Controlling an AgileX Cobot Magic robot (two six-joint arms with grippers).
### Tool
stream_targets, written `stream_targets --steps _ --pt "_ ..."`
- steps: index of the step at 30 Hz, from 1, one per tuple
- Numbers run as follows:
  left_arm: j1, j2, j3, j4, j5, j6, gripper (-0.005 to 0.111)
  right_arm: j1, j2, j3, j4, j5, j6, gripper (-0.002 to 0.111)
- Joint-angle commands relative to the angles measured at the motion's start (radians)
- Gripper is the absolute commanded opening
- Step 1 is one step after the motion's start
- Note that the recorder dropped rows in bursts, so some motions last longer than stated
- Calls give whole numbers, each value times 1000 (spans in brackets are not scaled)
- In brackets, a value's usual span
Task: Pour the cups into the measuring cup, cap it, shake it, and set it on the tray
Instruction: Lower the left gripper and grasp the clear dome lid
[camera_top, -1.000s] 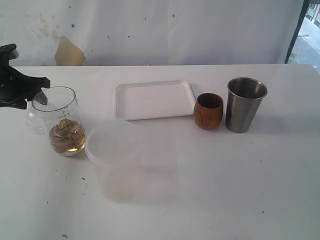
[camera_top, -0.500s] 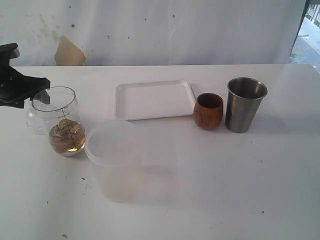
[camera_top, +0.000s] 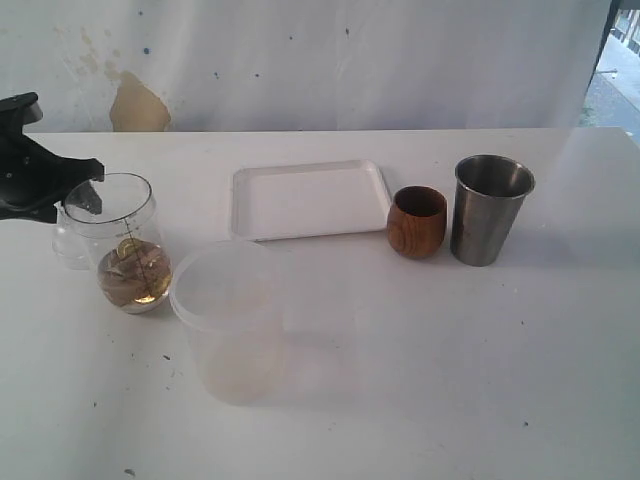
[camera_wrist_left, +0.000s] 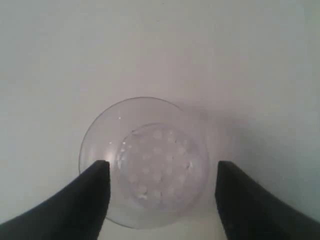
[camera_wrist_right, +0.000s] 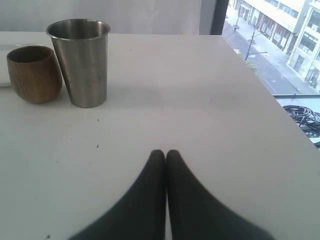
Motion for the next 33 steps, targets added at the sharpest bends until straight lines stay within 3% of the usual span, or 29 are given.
stream_targets --steps 1,4,6,14,22,24,25,28,30,33 --pt "-5 17 -2 -8 -8 -2 62 4 -5 3 2 -3 0 0" --pt "-5 19 -2 -8 -24 -8 59 4 -5 3 2 -3 0 0" --pt "-5 19 -3 -6 -28 -17 51 4 -5 3 1 -3 8 0" --pt "11 19 -3 35 -24 -73 0 4 -5 3 1 -3 8 0" --pt "49 13 -3 41 -10 -62 0 4 -5 3 1 -3 8 0" --pt "49 -3 -10 38 -2 -23 12 4 -5 3 1 -3 8 0" --pt "49 -17 -30 26 25 -20 27 4 -5 3 1 -3 8 0" --pt "49 -31 -75 -7 65 -20 48 4 -5 3 1 -3 8 0" --pt "41 -29 -109 -28 98 -20 57 4 -5 3 1 -3 8 0" --pt "25 3 -178 -21 171 -5 58 4 -5 3 1 -3 8 0"
